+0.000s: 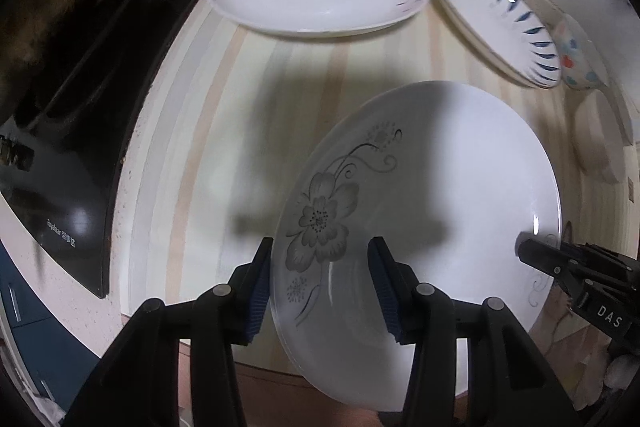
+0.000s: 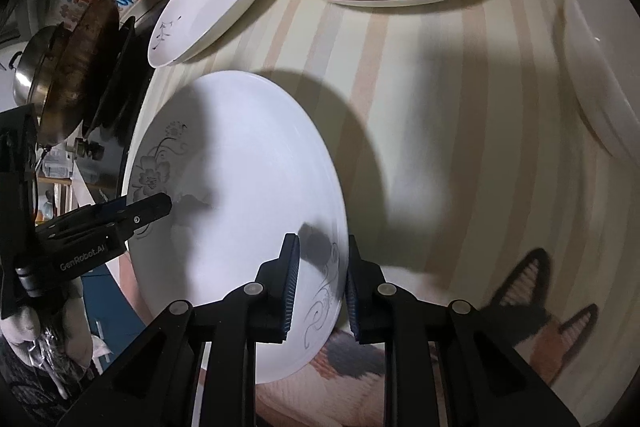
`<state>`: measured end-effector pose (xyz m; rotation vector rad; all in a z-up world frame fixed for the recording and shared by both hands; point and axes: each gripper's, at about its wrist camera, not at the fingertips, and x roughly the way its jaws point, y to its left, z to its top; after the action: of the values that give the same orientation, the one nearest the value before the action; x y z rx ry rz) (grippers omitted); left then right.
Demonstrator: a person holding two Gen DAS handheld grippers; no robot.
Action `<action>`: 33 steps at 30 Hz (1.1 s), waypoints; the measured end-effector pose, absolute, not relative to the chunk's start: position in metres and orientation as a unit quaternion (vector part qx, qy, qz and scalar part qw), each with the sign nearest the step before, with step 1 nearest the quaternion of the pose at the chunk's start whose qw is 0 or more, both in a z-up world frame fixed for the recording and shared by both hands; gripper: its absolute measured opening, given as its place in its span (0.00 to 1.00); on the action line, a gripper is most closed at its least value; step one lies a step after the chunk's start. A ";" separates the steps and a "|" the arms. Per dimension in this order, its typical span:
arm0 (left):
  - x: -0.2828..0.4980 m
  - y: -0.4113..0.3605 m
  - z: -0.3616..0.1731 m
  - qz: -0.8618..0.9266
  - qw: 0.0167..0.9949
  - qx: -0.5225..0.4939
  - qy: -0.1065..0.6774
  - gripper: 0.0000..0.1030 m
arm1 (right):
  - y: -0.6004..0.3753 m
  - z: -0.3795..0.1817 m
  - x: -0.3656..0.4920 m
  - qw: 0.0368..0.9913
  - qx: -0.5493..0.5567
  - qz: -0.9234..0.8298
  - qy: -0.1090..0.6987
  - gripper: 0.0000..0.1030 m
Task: Organize plates and bowls
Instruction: 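Lift the grey-flower plate with the left tool and carry it toward the pink-flower plate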
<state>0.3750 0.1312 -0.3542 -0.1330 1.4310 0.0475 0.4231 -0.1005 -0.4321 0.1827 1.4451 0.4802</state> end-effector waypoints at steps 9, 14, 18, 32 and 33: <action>0.358 0.074 -0.324 -0.026 0.762 -0.045 0.645 0.43 | -0.156 -0.400 0.406 0.738 0.097 0.195 0.639 0.22; 0.361 0.037 -0.317 -0.053 0.764 -0.035 0.642 0.43 | -0.202 -0.383 0.394 0.750 0.112 0.175 0.628 0.23; 0.370 0.017 -0.322 -0.072 0.763 -0.027 0.642 0.43 | -0.241 -0.380 0.386 0.754 0.121 0.153 0.627 0.23; 0.389 -0.039 -0.358 -0.091 0.742 0.010 0.664 0.43 | -0.299 -0.418 0.371 0.739 0.159 0.119 0.644 0.23; 0.390 -0.040 -0.359 -0.091 0.741 0.009 0.665 0.43 | -0.300 -0.419 0.370 0.738 0.160 0.118 0.645 0.23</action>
<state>0.3903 -0.0400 -0.3593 0.0206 1.4577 -0.1997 0.3705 -0.2999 -0.4193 0.3520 1.4152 0.2596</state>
